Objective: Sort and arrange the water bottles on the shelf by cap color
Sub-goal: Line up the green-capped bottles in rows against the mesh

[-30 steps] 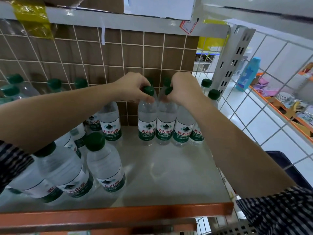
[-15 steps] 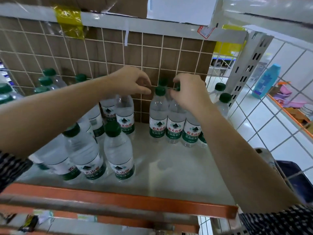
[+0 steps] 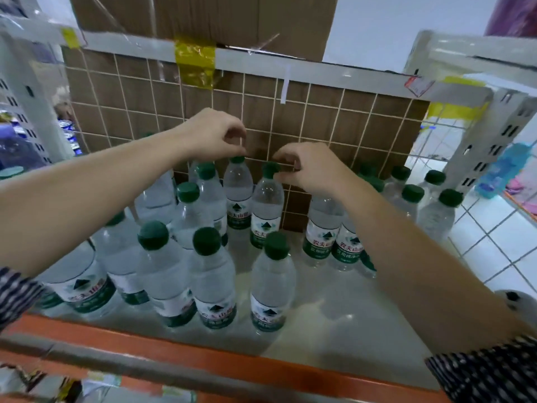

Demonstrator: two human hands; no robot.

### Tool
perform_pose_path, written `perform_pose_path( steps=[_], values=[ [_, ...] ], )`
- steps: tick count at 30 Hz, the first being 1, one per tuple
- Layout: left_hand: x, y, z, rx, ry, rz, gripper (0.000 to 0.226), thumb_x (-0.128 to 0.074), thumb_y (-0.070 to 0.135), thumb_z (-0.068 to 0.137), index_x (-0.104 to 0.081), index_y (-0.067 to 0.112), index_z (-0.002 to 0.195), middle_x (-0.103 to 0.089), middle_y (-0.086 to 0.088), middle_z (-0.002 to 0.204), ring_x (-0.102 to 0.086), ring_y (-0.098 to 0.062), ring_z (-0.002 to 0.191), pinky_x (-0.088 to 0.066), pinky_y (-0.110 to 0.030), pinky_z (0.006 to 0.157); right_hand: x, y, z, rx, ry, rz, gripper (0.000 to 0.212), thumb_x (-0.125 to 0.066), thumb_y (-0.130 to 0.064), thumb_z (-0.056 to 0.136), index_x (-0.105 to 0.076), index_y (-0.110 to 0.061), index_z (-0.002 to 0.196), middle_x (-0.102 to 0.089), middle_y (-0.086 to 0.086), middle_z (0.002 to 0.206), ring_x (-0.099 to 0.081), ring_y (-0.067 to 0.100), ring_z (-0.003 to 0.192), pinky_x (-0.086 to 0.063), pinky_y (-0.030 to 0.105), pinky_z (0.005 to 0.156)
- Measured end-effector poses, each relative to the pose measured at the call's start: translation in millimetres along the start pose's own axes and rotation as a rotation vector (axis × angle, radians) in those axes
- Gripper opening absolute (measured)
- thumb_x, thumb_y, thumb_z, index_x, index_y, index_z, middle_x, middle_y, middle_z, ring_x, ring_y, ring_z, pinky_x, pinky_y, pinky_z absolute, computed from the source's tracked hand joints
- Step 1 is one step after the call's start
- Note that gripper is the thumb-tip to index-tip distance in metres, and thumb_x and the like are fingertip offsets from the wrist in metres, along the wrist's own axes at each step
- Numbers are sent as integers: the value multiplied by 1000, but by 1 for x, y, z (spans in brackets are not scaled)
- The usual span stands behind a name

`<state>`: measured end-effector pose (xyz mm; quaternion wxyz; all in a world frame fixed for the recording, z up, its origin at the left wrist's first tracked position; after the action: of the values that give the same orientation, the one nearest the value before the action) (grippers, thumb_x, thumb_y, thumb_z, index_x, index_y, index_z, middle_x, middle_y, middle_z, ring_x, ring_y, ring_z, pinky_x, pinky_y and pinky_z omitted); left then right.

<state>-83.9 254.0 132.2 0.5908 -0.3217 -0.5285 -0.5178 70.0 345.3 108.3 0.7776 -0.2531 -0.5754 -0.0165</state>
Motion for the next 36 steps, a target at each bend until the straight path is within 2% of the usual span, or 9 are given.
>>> perform_pose_path(
  steps=[4, 7, 10, 13, 15, 20, 25, 31, 36],
  values=[
    [-17, -25, 27, 6, -180, 52, 65, -67, 48, 87, -50, 14, 140, -60, -5, 131, -59, -22, 114, -51, -36, 93, -19, -2, 25, -56, -130, -61, 49, -73, -30, 87, -57, -22, 133, -60, 0, 131, -56, 19, 118, -44, 31, 96],
    [-34, -32, 42, -62, -253, 69, 57, -68, 47, 86, -54, 16, 133, -63, -3, 122, -61, -17, 101, -51, -29, 79, -28, 0, 36, -90, -160, -97, 45, -73, -31, 86, -61, -20, 127, -64, 1, 123, -59, 18, 112, -46, 32, 96],
    [-50, -32, 51, -104, -279, 64, 35, -71, 42, 84, -64, 19, 109, -57, 9, 86, -55, -6, 75, -47, -26, 67, -30, 3, 42, -113, -123, -127, 38, -73, -29, 85, -64, -18, 120, -64, -1, 109, -60, 15, 99, -47, 27, 81],
    [-56, -28, 59, -151, -266, 40, 25, -74, 42, 80, -60, 24, 92, -54, 9, 80, -56, -8, 72, -46, -27, 63, -29, 13, 46, -145, -93, -189, 36, -70, -28, 86, -63, -15, 119, -59, -2, 102, -54, 10, 84, -37, 17, 63],
    [-57, -26, 62, -187, -285, 22, 22, -74, 42, 80, -62, 25, 88, -60, 7, 80, -61, -9, 71, -47, -25, 60, -26, 19, 48, -156, -83, -213, 33, -71, -30, 86, -65, -14, 115, -56, -5, 96, -51, 7, 78, -37, 16, 61],
    [-61, -13, 70, -214, -307, -39, 27, -74, 44, 80, -66, 22, 93, -67, 5, 81, -65, -9, 71, -51, -26, 61, -9, 31, 58, -213, -118, -258, 32, -74, -30, 84, -67, -12, 109, -64, 4, 100, -60, 18, 86, -49, 30, 70],
    [-68, 7, 76, -278, -267, -81, 19, -75, 36, 83, -63, 24, 91, -61, 8, 76, -60, -3, 64, -41, -16, 54, -1, 47, 60, -306, -192, -329, 36, -77, -28, 82, -65, -8, 110, -66, 9, 103, -63, 23, 89, -55, 35, 78],
    [-76, 25, 82, -292, -243, -139, 20, -76, 37, 81, -65, 22, 87, -62, 8, 72, -58, -2, 59, -37, -15, 52, 5, 56, 56, -349, -184, -284, 44, -78, -29, 81, -67, -8, 118, -64, 5, 101, -62, 21, 91, -48, 29, 74],
    [-80, 16, 90, -249, -220, -118, 23, -73, 31, 85, -66, 17, 101, -66, 0, 88, -61, -7, 72, -48, -22, 61, 2, 63, 55, -353, -108, -228, 57, -80, -32, 78, -62, -8, 127, -65, 10, 115, -61, 24, 99, -46, 28, 76]
  ],
)
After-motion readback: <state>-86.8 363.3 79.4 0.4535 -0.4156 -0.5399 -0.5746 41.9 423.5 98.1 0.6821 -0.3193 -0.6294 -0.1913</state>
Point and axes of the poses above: each hand's wrist, its own z-axis towards the middle knuckle, its own x-axis out of the back of the hand, y = z × x, the point moved 6 cm from there along z, towards the middle knuckle
